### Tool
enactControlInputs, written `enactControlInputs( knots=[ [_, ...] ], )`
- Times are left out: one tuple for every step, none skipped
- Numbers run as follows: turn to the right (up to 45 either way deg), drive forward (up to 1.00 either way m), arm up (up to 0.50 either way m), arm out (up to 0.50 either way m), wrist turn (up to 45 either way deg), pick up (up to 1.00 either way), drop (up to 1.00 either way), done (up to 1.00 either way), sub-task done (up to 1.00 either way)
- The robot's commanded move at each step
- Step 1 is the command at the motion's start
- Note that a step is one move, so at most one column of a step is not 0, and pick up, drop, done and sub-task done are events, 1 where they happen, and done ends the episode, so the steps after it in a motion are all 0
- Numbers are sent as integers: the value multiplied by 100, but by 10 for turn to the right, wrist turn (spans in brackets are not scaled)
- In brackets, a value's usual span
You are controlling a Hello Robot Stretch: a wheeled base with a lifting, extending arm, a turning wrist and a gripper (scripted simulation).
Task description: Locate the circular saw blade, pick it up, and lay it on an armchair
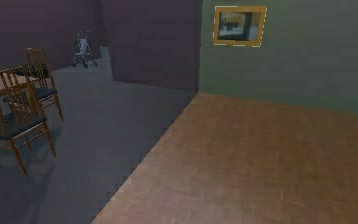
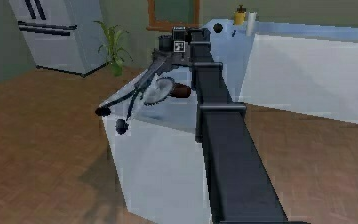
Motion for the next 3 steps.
enactControlInputs(
  knots=[
    [0,0,0,0,450,0,0,0,0],
    [0,0,0,0,450,0,0,0,0],
    [0,0,0,0,270,0,0,0,0]
  ],
)
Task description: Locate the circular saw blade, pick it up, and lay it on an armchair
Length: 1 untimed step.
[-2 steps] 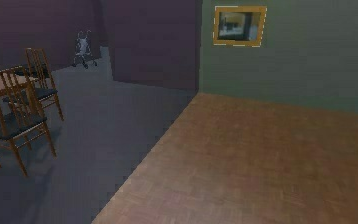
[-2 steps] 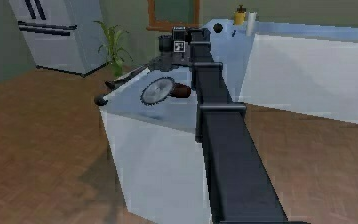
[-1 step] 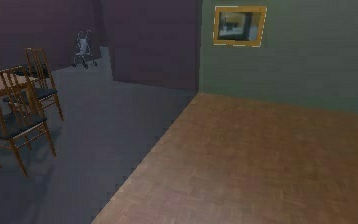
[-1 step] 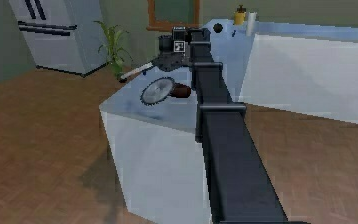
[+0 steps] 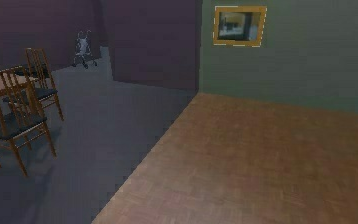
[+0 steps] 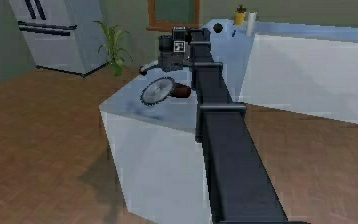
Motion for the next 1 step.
enactControlInputs(
  knots=[
    [0,0,-12,0,0,0,0,0,0]
  ],
)
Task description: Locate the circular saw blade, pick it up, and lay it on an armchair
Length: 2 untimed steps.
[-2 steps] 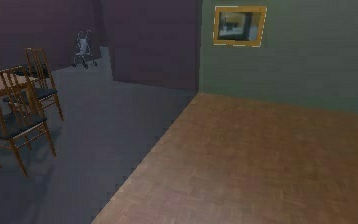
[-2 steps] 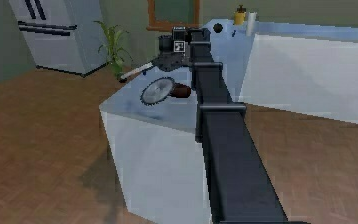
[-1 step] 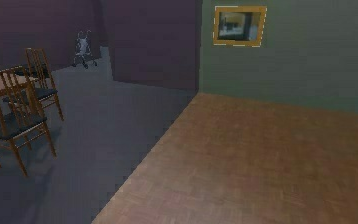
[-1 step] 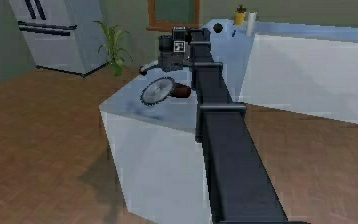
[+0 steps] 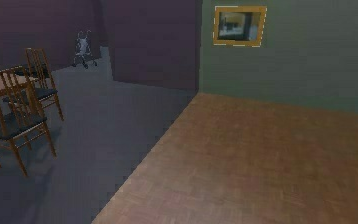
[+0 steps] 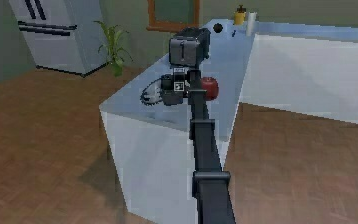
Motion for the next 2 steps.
enactControlInputs(
  knots=[
    [0,0,0,0,0,100,0,0,0],
    [0,0,10,0,0,0,0,0,0]
  ],
)
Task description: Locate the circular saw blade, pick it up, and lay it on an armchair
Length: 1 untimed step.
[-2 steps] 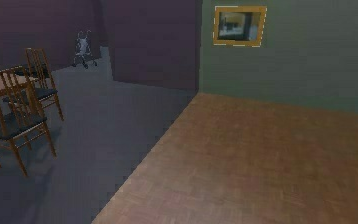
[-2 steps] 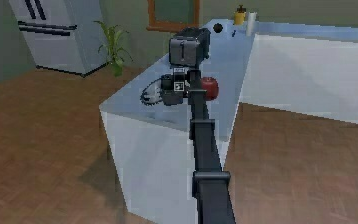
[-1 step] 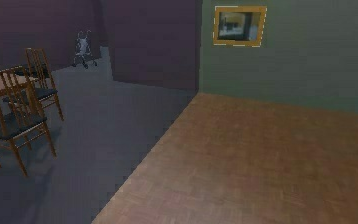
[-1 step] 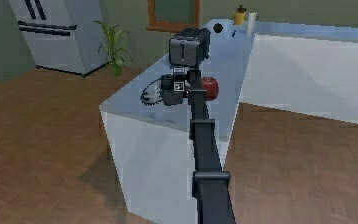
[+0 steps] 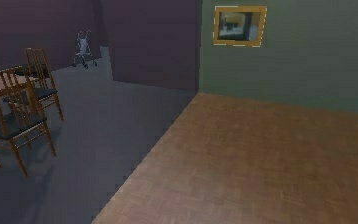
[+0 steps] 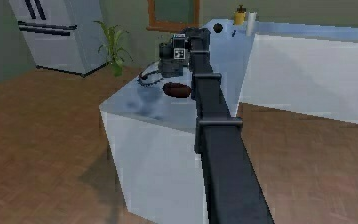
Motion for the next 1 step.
enactControlInputs(
  knots=[
    [0,0,2,0,0,0,0,0,0]
  ],
)
